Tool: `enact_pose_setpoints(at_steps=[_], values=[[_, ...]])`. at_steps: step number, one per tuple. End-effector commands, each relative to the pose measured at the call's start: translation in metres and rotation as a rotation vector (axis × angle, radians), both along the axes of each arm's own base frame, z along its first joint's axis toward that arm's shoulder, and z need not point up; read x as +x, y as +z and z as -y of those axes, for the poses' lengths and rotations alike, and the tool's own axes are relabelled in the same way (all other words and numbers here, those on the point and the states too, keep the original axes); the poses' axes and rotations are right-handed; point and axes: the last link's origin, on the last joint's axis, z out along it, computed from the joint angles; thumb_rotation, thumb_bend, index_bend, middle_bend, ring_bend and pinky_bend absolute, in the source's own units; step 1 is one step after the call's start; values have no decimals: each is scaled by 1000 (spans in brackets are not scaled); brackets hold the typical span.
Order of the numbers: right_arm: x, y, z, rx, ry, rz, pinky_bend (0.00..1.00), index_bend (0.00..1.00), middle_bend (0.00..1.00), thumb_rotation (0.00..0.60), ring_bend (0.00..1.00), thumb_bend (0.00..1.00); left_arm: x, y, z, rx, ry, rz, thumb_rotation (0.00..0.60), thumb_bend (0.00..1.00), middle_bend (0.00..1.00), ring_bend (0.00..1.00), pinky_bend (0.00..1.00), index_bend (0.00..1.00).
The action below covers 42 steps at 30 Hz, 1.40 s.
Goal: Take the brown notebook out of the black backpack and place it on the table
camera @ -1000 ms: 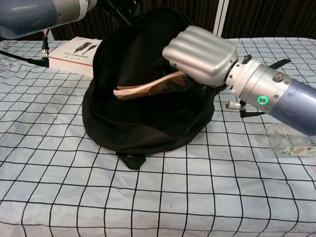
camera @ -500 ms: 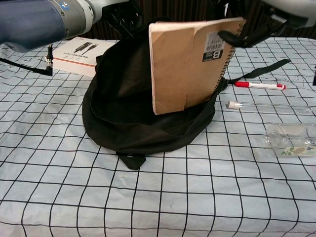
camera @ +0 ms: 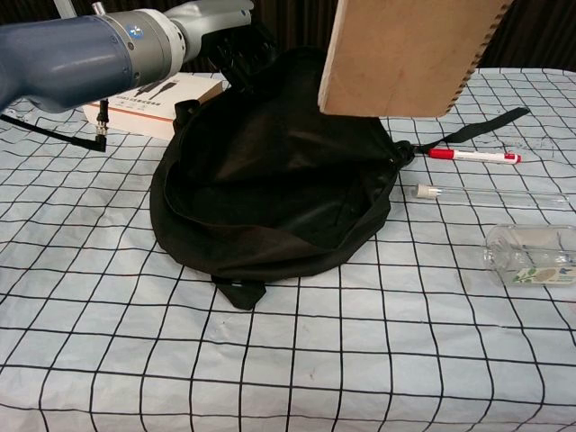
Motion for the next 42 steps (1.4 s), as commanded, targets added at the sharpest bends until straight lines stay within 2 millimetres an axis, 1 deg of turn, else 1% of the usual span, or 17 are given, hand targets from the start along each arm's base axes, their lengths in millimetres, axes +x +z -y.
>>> enact_pose_setpoints(at_steps=[1,2,3,4,6,10,15,17,21,25,26,27,29,30,33,37,42], values=[[-17,21,4,-103,-45,-33,528,658,578,600,615,532,1,13,11,-149,29,19,600,74,243,100,163,331],[-22,26,7,-124,-62,-43,528,659,578,600,615,532,2,19,16,-204,48,41,600,37,177,36,90,287],[-24,27,8,-130,-66,-47,528,659,578,600,615,532,3,22,18,-224,53,48,600,16,135,8,47,261],[-27,29,10,-142,-76,-55,528,659,578,600,615,532,4,26,21,-255,63,63,600,5,99,0,16,240],[-35,34,14,-170,-99,-80,528,659,578,600,615,533,7,38,28,-324,88,106,600,0,68,0,0,220],[-44,38,24,-195,-134,-98,528,659,578,600,615,536,6,67,38,-375,104,134,600,0,54,0,0,209],[-49,37,33,-208,-162,-112,528,658,577,600,613,537,4,104,47,-458,162,180,600,0,51,0,0,203],[-47,35,39,-215,-168,-111,528,658,577,600,613,537,-3,120,45,-408,143,148,600,0,59,0,0,203],[-37,26,52,-209,-167,-92,528,659,577,600,613,537,-19,140,45,-272,91,72,600,0,74,0,0,209],[-20,12,65,-199,-147,-84,528,658,578,600,613,536,-33,146,48,-138,40,27,600,0,81,0,0,220],[-15,7,69,-196,-139,-88,528,658,578,600,613,536,-35,146,48,-110,33,32,600,0,82,0,0,222],[-3,-4,75,-185,-113,-112,528,658,578,600,613,537,-37,147,49,-87,39,62,600,0,83,0,0,225],[4,-12,79,-187,-99,-127,528,658,578,600,613,537,-38,146,50,-75,42,91,600,0,84,0,0,228],[10,-19,81,-187,-86,-141,528,659,578,600,613,536,-39,146,50,-68,45,110,600,0,85,0,0,229],[37,-49,87,-185,-32,-196,528,659,578,600,613,536,-39,143,47,-74,56,140,600,0,86,0,0,229],[54,-70,99,-191,-25,-231,528,659,579,600,613,537,-37,139,44,-79,50,132,600,0,86,0,0,229],[63,-86,110,-170,-39,-233,528,658,579,600,612,538,-35,133,44,-73,40,123,600,0,87,0,0,229]])
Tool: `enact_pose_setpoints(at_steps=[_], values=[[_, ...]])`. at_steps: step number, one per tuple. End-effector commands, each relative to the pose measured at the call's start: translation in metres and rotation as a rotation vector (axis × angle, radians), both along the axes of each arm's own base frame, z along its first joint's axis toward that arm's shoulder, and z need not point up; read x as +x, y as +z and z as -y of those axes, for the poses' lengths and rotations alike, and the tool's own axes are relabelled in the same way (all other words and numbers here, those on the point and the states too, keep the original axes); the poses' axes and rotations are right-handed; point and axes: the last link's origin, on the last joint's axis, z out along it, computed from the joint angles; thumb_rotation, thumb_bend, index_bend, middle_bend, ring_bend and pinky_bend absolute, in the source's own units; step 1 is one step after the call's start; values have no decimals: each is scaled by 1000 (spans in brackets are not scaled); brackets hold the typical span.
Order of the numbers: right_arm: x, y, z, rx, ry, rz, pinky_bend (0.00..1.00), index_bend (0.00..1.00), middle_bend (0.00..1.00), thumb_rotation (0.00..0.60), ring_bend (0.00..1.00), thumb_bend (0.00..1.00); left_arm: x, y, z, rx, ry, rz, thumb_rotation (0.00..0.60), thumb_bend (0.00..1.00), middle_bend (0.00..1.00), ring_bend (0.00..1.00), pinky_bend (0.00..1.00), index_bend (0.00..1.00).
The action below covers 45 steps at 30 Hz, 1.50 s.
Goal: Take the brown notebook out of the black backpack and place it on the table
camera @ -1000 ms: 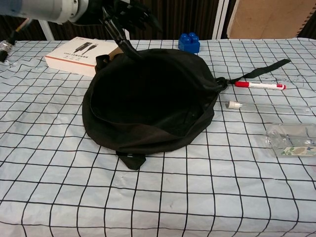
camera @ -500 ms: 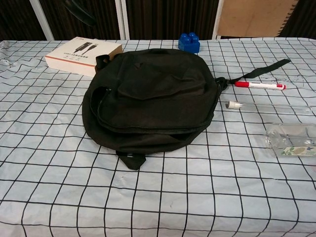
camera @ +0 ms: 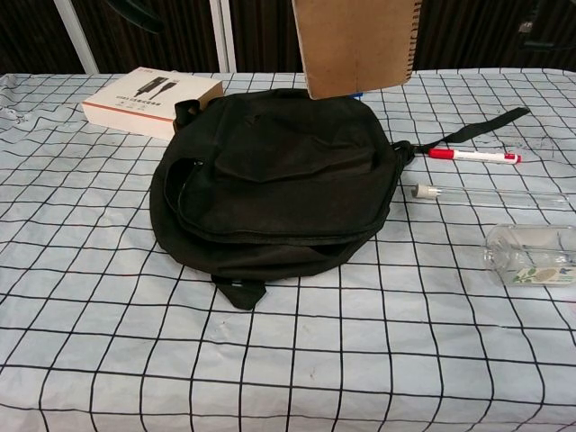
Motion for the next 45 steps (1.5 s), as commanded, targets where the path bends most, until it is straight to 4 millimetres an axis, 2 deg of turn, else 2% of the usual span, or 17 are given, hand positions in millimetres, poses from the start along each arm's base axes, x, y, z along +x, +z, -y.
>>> enact_pose_setpoints(at_steps=[1,5,9,13,15,17,20,22,25,26,28,31,35,38,39,41,45], values=[[7,-12,6,9,-6,10,528,658,579,600,612,538,0,-2,-1,6,-2,-3,600,0,87,0,0,229],[8,-20,-1,8,20,-15,528,658,569,600,612,536,-2,-3,-4,17,10,1,600,0,89,0,0,230],[-5,-41,-27,127,12,-51,528,615,532,600,597,505,-6,0,-8,38,32,24,600,0,90,0,0,230],[-15,-52,-57,256,-29,-76,505,408,408,600,516,361,-6,2,-11,70,30,38,600,0,92,0,0,231],[-19,-55,-72,322,-56,-98,479,202,270,600,443,287,-5,2,-12,68,34,48,600,0,92,0,0,231],[-20,-53,-84,358,-74,-128,456,56,148,600,378,241,-4,2,-13,67,37,53,600,0,92,0,0,231],[-21,-44,-98,381,-88,-150,452,0,46,566,343,196,-5,2,-14,65,42,55,600,0,92,0,0,231],[-26,-31,-107,403,-122,-158,443,0,13,528,328,180,-5,3,-15,66,44,56,600,0,91,0,0,231],[-46,5,-101,329,-206,-225,406,0,0,518,311,174,-3,3,-13,57,39,58,600,0,90,0,0,231],[-53,17,-95,290,-242,-225,387,0,0,513,311,174,-1,3,-12,56,31,55,600,0,90,0,0,231],[-60,28,-89,261,-278,-211,370,0,0,514,309,174,-1,4,-10,59,21,45,600,0,90,0,0,231],[-85,60,-70,158,-372,-158,357,0,0,518,308,174,-2,8,-7,88,-16,-20,600,0,90,0,0,231],[-119,96,-65,36,-431,-117,342,0,2,523,307,174,-9,20,3,171,-64,-122,600,6,90,0,0,231],[-146,116,-80,-12,-473,-110,320,0,7,525,304,174,-24,31,16,262,-92,-197,600,22,91,0,0,230],[-160,122,-93,-21,-501,-116,309,0,7,525,298,174,-35,36,25,304,-100,-245,600,28,91,0,0,230],[-175,128,-112,-25,-517,-137,283,0,7,528,284,175,-51,41,39,356,-102,-299,600,41,91,0,0,229],[-215,131,-174,-25,-565,-219,248,0,15,548,261,174,-100,50,84,432,-42,-402,600,41,90,0,0,224]])
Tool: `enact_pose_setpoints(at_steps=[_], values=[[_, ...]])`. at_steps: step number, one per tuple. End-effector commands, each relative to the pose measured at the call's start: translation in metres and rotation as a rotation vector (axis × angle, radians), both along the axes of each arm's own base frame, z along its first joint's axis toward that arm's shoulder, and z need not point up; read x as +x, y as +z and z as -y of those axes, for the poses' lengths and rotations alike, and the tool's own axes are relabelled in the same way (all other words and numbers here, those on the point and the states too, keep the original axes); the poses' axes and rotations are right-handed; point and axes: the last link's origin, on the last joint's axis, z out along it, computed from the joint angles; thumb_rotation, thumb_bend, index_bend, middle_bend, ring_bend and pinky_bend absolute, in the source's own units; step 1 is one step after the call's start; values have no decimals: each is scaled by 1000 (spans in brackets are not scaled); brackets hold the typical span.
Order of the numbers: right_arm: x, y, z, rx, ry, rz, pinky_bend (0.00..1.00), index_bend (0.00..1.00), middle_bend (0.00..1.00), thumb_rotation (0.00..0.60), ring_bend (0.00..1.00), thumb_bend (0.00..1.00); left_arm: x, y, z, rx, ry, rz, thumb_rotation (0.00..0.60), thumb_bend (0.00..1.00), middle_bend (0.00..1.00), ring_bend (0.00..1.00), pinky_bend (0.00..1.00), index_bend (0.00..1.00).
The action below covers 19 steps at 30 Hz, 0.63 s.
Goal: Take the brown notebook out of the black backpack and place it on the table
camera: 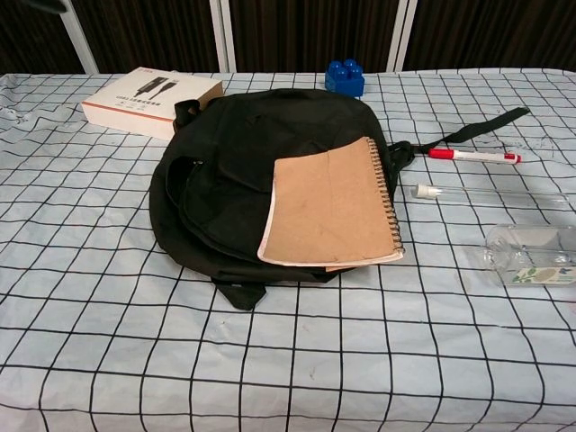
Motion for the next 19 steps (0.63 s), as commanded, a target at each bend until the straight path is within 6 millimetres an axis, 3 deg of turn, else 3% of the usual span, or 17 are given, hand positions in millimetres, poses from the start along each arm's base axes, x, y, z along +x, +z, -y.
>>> enact_pose_setpoints(at_steps=[1,5,8,14,19], values=[[-38,5,-62,13,-50,-69,245,0,17,555,257,174,-55,11,56,89,68,-110,600,41,90,0,0,224],[-57,-1,-109,-5,-90,-71,234,0,17,569,244,174,-96,17,99,108,146,-96,600,40,89,0,0,224],[-59,-7,-131,-17,-83,-47,234,0,17,568,241,174,-118,19,125,85,215,-66,600,41,88,0,0,224],[-61,-22,-154,-18,-75,-47,231,0,17,575,232,174,-146,22,158,58,307,-35,600,41,84,0,0,224],[-64,-35,-162,-24,-80,-14,228,0,18,589,224,174,-153,28,164,94,291,2,600,40,80,0,0,224]])
